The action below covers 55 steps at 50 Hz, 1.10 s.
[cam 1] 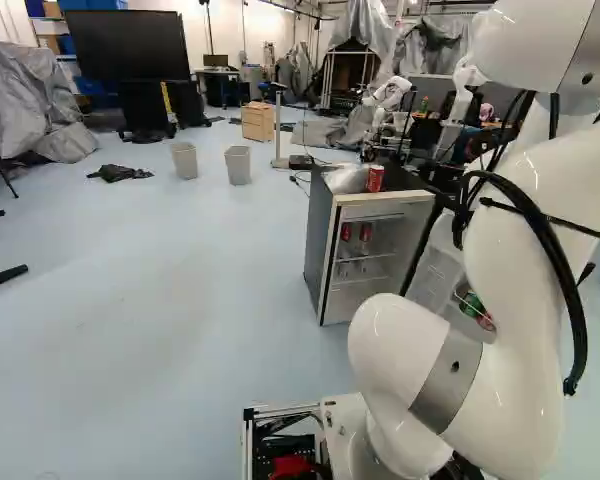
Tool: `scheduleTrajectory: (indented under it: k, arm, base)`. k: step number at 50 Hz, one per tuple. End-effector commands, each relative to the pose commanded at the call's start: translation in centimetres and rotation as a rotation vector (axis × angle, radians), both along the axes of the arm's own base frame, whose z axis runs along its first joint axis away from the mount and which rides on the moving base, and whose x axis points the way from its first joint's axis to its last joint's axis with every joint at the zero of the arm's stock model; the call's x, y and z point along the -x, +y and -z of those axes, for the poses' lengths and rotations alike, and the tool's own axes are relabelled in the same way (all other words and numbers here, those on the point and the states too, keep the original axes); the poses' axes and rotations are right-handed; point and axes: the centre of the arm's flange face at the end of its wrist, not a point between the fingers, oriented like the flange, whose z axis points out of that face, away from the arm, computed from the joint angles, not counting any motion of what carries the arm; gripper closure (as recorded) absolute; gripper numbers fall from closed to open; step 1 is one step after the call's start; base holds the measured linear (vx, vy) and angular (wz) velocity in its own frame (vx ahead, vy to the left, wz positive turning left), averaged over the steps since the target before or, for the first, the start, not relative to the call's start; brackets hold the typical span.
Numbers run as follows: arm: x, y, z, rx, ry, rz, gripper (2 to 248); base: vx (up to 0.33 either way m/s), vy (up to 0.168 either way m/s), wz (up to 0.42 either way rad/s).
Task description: Grab a drink from the fridge
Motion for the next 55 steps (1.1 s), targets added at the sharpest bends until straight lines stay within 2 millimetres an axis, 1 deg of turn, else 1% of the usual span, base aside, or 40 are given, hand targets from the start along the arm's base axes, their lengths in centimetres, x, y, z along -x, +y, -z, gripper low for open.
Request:
scheduleTrajectory:
  k: [15,26,39,55]
  arm:
    - [0.8,-3.1,-0.8,-0.076,-0.012,0.165,3]
    - [0.7,-5.0,-1.1,-0.141,0.009,0.246,3]
    - [0.0,-7.0,-1.4,-0.221,0.05,0.308,3]
    - [-1.4,-8.7,-1.7,-0.326,0.108,0.355,3]
  base:
    - [0.0,0.0,0.0]
    - [0.0,0.0,0.0]
    - [0.0,0.0,0.0]
    - [0.0,0.0,0.0]
